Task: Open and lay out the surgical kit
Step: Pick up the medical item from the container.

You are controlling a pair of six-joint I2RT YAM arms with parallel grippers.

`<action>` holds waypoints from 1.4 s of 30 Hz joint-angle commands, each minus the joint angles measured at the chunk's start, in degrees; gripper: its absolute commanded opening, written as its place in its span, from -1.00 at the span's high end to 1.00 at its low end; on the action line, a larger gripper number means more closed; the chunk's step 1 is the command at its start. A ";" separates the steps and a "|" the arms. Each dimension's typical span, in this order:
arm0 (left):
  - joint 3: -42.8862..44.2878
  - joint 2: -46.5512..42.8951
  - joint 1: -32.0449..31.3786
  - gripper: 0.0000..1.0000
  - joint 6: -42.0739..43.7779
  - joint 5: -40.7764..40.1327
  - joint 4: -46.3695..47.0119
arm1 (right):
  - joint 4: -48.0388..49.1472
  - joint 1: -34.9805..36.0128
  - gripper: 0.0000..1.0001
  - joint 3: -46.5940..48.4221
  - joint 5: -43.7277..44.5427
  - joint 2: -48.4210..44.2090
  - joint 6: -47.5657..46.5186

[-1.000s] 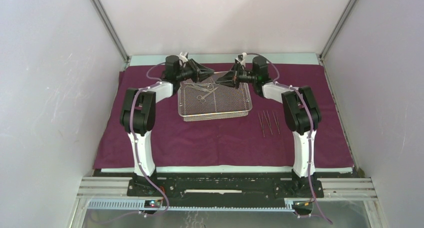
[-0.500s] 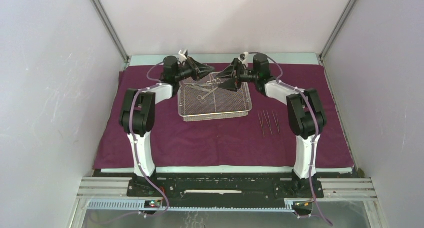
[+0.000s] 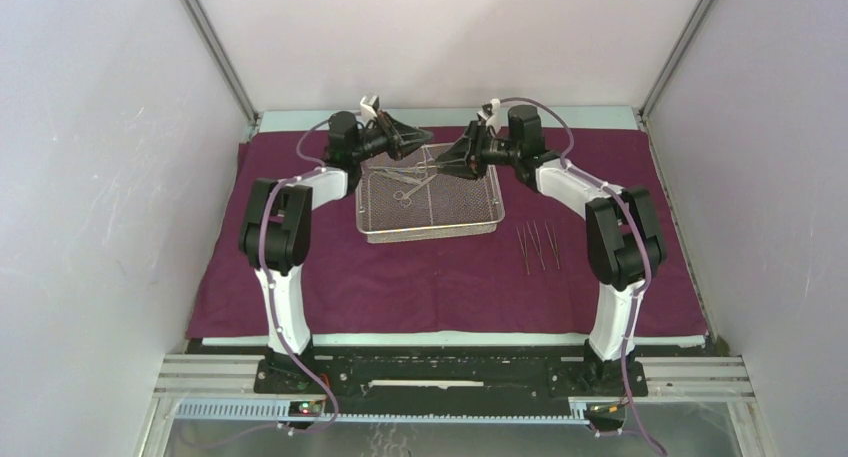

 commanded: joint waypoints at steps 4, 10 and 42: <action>-2.40 -4.53 -1.07 1.00 -1.03 1.64 4.70 | 2.43 0.65 0.11 -2.11 -0.20 -2.66 0.73; -3.46 -4.72 -2.16 1.00 -2.28 1.62 7.06 | 8.86 0.79 0.09 -4.54 -0.45 -3.59 4.88; -2.46 -9.95 -7.22 1.00 14.73 -4.02 -14.80 | -52.07 15.25 0.03 22.03 51.27 -6.62 -37.85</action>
